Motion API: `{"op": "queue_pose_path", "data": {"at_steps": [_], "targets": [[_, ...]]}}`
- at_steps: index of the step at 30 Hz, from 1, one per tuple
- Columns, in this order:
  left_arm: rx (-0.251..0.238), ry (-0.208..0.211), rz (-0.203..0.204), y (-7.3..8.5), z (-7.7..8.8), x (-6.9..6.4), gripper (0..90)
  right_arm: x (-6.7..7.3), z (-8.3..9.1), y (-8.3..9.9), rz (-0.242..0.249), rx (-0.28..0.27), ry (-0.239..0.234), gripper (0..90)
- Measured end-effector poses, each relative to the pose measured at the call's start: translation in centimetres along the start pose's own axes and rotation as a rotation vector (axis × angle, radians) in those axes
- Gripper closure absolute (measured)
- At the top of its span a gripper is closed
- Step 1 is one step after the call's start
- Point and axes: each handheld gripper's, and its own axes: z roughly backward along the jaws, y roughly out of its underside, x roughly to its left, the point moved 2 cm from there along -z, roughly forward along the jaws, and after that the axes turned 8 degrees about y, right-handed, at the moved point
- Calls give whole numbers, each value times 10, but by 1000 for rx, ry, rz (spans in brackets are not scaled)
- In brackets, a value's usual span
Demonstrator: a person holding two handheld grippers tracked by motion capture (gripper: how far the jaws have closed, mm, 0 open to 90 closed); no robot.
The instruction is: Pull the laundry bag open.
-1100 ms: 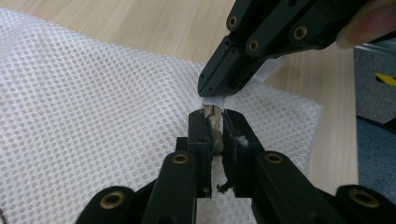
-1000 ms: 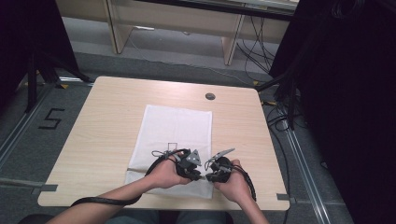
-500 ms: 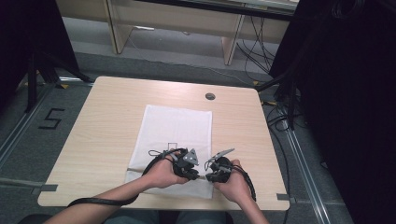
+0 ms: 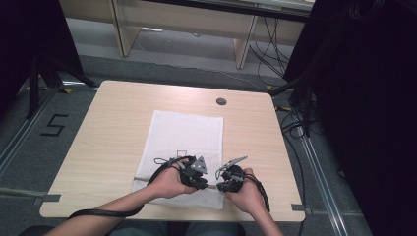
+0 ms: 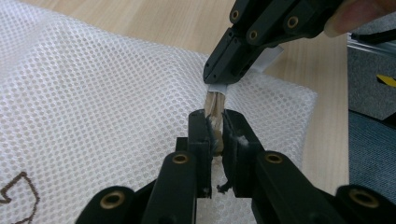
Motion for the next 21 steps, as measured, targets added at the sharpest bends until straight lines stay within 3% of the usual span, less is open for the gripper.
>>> {"op": "queue_pose_path", "data": {"at_steps": [3,5,21], "targets": [[4,0,-5,0,0,0,818,2,1,0,-20,17,-2,900],[9,-1,-7,1,0,0,818,0,0,0,0,0,2,900],[11,-4,-11,4,7,0,818,1,0,0,-3,0,-2,900]]}}
